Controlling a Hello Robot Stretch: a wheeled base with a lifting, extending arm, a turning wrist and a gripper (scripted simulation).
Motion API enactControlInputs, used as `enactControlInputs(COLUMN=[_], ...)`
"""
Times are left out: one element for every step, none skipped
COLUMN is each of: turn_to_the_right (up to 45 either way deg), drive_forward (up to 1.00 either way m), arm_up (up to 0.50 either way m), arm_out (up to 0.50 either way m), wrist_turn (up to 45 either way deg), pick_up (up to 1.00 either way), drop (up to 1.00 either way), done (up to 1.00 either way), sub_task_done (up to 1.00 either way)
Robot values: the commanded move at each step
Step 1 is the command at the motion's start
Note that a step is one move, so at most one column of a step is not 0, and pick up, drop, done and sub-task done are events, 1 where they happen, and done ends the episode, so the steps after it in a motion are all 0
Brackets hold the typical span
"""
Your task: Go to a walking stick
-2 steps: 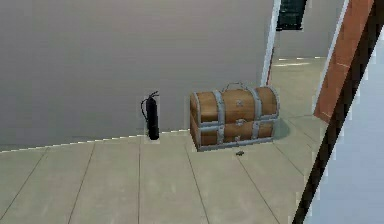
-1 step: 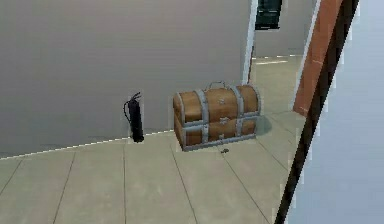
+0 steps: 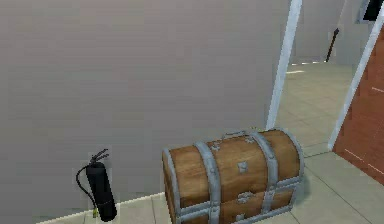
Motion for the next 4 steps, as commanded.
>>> enactControlInputs(turn_to_the_right=[12.0, 0.0, 42.0, 0.0], drive_forward=[0.0, 0.25, 0.0, 1.0], arm_up=[0.0, 0.0, 0.0, 0.0], arm_out=[0.0, 0.0, 0.0, 0.0], wrist_turn=[0.0, 0.0, 0.0, 0.0], pick_up=[0.0, 0.0, 0.0, 0.0], drop=[0.0, 0.0, 0.0, 0.0], done=[0.0, 0.0, 0.0, 0.0], sub_task_done=[0.0, 0.0, 0.0, 0.0])
